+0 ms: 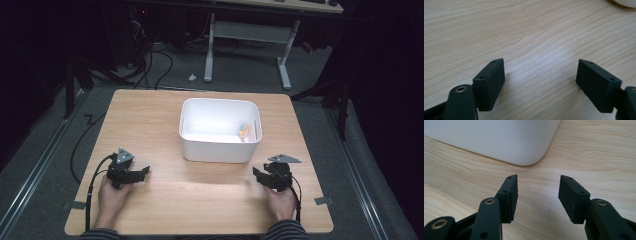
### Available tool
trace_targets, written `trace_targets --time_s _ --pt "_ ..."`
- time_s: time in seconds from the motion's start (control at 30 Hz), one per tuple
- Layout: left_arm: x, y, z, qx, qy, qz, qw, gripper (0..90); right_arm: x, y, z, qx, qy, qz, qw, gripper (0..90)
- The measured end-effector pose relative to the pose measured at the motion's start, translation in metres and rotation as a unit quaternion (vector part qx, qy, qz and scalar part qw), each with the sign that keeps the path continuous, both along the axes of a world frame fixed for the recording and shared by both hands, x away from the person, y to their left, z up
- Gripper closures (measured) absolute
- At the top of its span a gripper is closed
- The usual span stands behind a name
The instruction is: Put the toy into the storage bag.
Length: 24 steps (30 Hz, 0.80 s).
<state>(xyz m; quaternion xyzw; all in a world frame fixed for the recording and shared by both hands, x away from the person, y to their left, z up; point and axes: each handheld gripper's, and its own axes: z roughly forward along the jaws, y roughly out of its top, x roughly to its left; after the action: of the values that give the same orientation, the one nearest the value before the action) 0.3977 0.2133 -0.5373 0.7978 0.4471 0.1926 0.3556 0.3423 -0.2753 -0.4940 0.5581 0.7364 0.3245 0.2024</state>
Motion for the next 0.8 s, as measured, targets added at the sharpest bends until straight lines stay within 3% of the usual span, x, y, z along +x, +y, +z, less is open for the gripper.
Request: trace_targets --time_s 0.3,0.8 --pt "0.000 0.000 0.000 0.000 0.000 0.000 1.0000 23.4 0.006 0.006 -0.015 -0.004 -0.003 0.006 1.0000 49.5" --pt "0.000 0.000 0.000 0.000 0.000 0.000 1.0000 23.4 0.009 0.014 -0.025 -0.009 -0.013 0.013 0.9998 48.8"
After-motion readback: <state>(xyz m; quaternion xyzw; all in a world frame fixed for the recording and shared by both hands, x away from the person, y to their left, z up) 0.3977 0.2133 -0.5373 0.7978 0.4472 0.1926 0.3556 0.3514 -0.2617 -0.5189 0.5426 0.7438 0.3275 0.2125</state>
